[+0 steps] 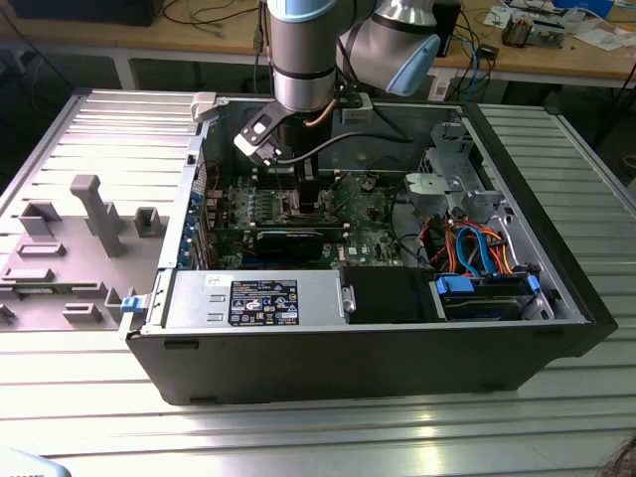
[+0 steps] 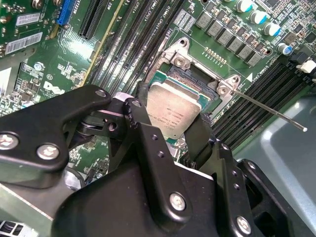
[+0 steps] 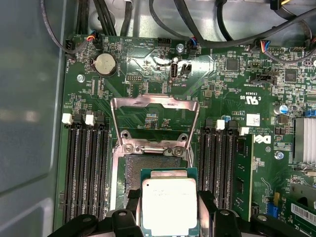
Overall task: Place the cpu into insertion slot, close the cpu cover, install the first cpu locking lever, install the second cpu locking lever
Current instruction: 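Place the cpu into insertion slot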
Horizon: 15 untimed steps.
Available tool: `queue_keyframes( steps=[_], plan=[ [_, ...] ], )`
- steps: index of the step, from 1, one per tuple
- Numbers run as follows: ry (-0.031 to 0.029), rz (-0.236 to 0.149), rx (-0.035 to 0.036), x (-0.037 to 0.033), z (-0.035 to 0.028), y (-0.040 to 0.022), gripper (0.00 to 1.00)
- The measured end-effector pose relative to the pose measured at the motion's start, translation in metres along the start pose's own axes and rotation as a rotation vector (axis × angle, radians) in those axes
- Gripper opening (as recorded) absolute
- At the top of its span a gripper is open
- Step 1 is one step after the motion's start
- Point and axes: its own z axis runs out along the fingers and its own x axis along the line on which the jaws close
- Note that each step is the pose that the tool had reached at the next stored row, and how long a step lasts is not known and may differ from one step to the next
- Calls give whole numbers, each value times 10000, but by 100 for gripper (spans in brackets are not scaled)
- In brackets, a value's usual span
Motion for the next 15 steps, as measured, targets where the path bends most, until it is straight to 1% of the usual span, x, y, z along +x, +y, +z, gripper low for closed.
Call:
queue_keyframes(
  steps=[15],
  plan=[
    [0,1,0,1,37,-2,55]
  ],
)
